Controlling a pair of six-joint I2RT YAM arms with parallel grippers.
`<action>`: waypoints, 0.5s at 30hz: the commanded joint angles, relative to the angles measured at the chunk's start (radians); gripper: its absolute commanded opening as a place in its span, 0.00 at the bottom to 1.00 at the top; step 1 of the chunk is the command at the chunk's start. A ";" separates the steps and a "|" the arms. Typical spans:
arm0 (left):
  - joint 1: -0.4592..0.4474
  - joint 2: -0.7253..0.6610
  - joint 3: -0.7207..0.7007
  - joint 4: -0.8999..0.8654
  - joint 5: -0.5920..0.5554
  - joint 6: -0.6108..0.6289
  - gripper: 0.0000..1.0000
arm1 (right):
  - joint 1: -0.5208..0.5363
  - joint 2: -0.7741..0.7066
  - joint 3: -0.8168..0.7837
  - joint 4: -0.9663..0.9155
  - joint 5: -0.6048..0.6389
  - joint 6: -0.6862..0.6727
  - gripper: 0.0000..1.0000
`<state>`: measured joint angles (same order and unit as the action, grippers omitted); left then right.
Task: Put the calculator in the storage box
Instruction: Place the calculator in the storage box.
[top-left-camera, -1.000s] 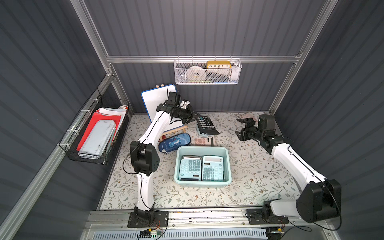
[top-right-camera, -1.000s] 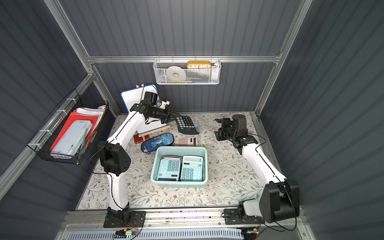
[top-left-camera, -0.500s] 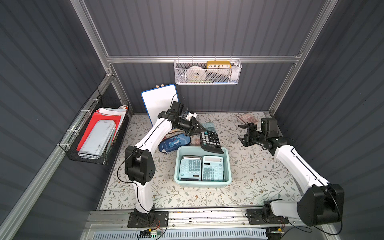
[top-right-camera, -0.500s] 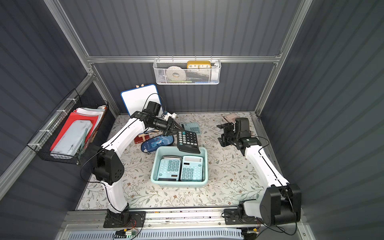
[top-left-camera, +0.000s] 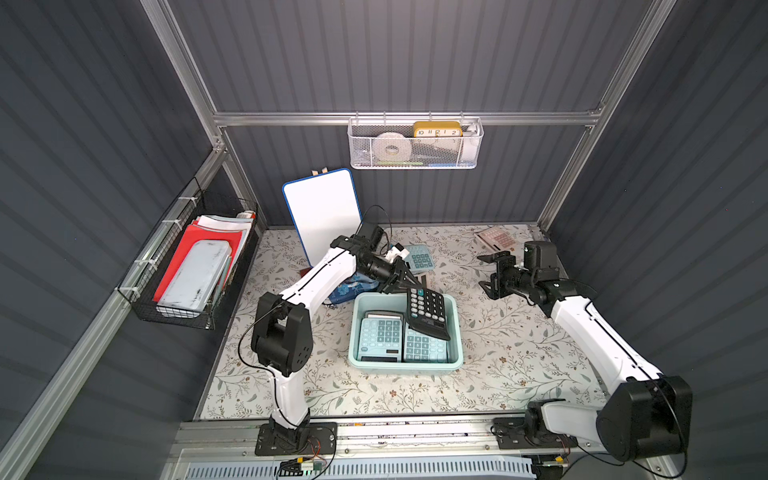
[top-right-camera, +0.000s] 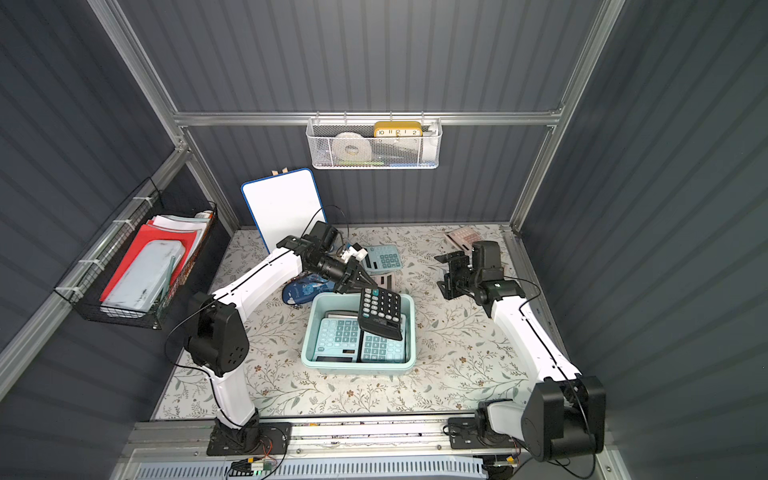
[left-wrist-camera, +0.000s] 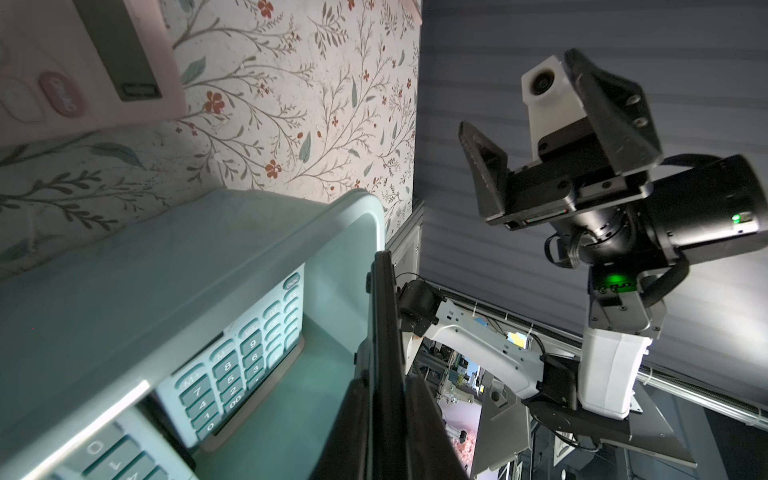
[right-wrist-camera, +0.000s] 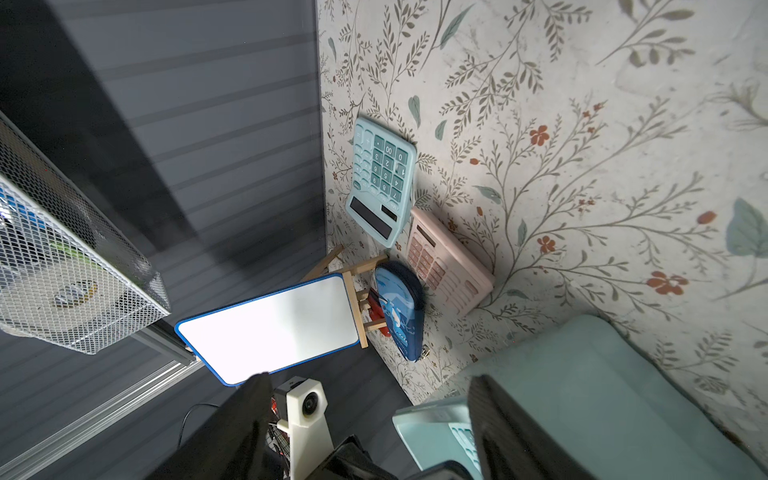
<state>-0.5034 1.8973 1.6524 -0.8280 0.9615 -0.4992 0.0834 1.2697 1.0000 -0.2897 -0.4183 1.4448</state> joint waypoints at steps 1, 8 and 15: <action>0.001 -0.034 -0.019 0.021 0.027 0.052 0.00 | -0.006 -0.021 -0.011 -0.027 -0.011 -0.021 0.79; -0.007 -0.028 -0.087 0.073 0.026 0.061 0.00 | -0.008 -0.028 -0.002 -0.057 -0.013 -0.029 0.79; -0.024 -0.028 -0.156 0.195 0.040 0.012 0.00 | -0.007 -0.012 0.022 -0.092 -0.027 -0.052 0.79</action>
<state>-0.5148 1.8973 1.5066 -0.7033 0.9615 -0.4709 0.0792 1.2579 1.0004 -0.3473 -0.4297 1.4185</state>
